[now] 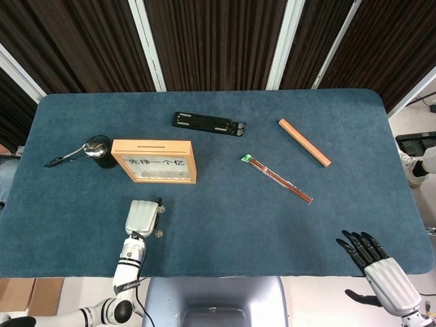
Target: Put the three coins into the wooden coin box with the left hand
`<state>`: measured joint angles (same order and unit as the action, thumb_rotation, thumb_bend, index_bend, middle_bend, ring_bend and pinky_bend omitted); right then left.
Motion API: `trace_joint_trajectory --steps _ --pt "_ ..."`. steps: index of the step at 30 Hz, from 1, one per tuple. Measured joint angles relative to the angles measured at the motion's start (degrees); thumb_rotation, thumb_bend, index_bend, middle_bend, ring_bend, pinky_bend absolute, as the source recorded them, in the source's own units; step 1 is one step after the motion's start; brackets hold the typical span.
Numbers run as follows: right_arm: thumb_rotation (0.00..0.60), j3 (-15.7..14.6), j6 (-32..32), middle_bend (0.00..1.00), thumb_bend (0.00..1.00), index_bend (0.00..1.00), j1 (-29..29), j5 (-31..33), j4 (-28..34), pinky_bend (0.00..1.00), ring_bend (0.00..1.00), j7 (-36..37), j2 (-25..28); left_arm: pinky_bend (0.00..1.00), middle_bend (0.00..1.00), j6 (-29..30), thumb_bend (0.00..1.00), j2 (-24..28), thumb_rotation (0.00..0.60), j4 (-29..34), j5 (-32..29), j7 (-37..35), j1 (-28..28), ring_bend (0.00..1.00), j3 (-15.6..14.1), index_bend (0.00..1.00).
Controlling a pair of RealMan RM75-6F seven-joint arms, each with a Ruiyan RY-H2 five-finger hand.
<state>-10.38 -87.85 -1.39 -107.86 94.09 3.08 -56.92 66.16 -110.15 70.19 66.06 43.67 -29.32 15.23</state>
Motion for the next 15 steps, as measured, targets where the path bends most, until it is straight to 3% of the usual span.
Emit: trace_joint_trajectory --steps 15 --pt "0.6 0.1 0.1 0.0 0.13 0.0 0.0 0.1 0.2 0.0 0.0 -0.2 0.0 1.0 1.0 0.5 0.39 -0.5 0.6 -1.2 -2.6 0.3 -1.8 1.0 -1.0 0.46"
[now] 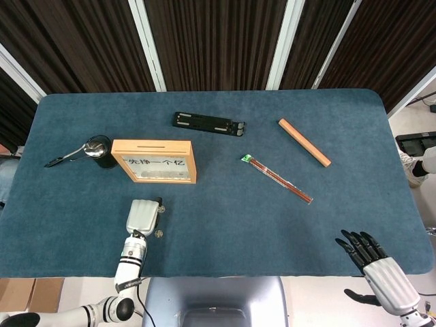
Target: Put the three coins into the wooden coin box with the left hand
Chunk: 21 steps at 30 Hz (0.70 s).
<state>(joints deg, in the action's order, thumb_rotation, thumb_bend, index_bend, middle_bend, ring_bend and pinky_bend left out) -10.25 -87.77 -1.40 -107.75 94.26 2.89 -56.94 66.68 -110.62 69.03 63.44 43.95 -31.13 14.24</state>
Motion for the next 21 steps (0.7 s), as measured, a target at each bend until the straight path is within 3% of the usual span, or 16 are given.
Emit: trace_joint_trajectory --steps 21 --pt "0.6 0.0 -0.3 0.0 0.13 0.0 0.2 -0.1 0.0 0.0 0.0 0.0 0.1 1.0 1.0 1.1 0.39 -0.6 0.6 -0.9 -1.2 -0.6 -1.3 1.0 -1.3 0.44"
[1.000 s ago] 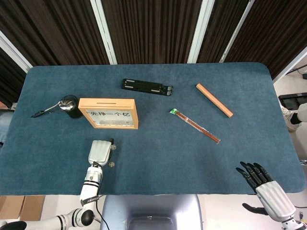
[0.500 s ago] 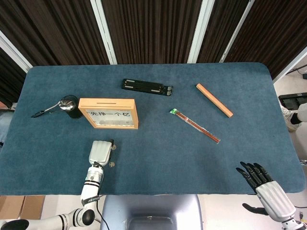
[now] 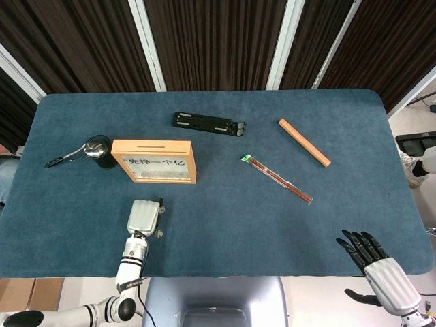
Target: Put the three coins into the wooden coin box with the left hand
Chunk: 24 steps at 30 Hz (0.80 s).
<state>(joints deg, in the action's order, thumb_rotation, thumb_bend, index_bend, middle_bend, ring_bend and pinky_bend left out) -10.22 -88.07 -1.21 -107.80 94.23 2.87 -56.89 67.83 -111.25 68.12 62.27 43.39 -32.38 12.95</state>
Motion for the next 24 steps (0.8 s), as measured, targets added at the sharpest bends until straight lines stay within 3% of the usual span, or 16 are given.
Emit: trace_joint_trajectory --steps 24 --pt "0.6 0.1 -0.2 0.0 0.13 0.0 0.0 -0.1 0.0 0.0 0.0 0.1 0.0 1.0 1.0 -0.3 0.38 -0.4 0.6 -0.9 -1.8 -0.4 -0.9 1.0 -0.2 0.44"
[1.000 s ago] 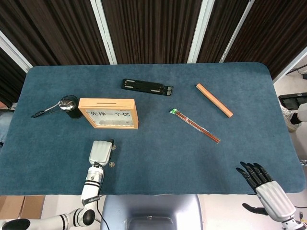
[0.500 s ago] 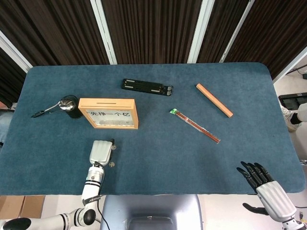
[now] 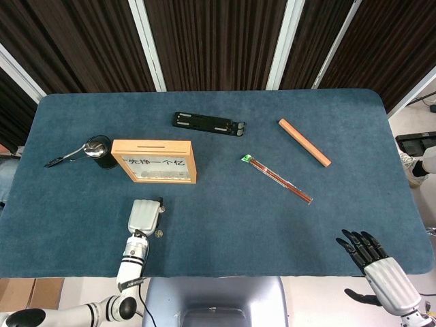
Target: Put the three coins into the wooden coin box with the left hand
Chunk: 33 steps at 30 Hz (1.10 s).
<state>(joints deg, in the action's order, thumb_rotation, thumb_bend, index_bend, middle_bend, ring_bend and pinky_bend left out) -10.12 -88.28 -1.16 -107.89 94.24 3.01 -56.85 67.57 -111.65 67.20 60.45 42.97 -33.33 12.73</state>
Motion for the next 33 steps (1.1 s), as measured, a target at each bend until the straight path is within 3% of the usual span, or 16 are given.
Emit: trace_joint_trajectory --steps 17,22,33 --pt "0.6 0.0 -0.4 0.0 0.13 0.0 0.1 -0.1 -0.1 0.0 0.0 0.6 0.2 1.0 1.0 -0.1 0.39 -0.5 0.6 -0.8 -0.8 0.1 -0.8 1.0 0.3 0.45" --pt "0.6 0.0 -0.6 0.0 0.13 0.0 0.1 -0.2 -0.2 0.0 0.0 0.7 0.3 1.0 1.0 -0.2 0.39 -0.7 0.6 -1.5 -1.2 0.0 -1.1 1.0 0.5 0.49" --pt "0.6 0.0 -0.4 0.0 0.13 0.0 0.1 -0.2 -0.2 0.0 0.0 0.7 0.3 1.0 1.0 0.6 0.44 -1.3 0.6 -3.3 0.4 -2.9 -1.3 1.0 0.6 0.5"
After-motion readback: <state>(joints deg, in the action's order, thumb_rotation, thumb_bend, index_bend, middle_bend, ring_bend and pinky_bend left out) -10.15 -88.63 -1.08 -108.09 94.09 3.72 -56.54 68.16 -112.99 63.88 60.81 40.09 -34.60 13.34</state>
